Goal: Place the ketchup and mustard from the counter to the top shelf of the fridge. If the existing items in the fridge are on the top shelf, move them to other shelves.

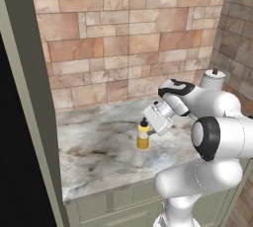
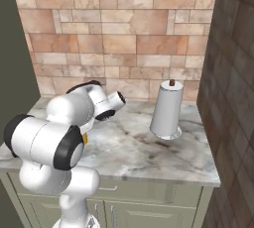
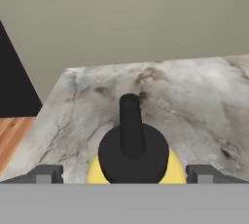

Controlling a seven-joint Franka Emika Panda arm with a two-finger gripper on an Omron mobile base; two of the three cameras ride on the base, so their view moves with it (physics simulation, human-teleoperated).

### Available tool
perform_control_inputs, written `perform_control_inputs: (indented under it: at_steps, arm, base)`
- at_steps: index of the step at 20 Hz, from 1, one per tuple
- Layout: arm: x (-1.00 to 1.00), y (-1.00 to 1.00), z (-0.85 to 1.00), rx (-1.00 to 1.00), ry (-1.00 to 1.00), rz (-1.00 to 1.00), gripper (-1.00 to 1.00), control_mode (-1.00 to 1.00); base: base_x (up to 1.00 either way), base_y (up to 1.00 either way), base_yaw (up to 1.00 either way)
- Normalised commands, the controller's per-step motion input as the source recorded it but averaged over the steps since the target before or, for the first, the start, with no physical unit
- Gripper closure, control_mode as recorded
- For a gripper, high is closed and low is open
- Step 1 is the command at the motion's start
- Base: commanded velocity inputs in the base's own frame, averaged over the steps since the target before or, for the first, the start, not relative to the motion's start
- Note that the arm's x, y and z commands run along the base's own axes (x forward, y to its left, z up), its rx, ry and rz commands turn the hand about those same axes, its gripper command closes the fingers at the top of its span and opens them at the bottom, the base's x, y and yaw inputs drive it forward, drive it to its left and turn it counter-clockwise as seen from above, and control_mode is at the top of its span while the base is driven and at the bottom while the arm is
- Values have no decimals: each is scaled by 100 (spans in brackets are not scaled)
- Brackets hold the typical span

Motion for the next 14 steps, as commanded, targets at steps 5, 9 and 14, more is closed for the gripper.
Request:
perform_control_inputs:
  at_steps: [5,9,14]
  arm:
    - [0,20,0,0,0,0,-100,-100]
    - [0,3,-1,1,0,0,100,-100]
    - [-4,0,3,0,-1,0,100,-100]
  base:
    - [0,0,0]
    - [0,0,0]
    - [0,0,0]
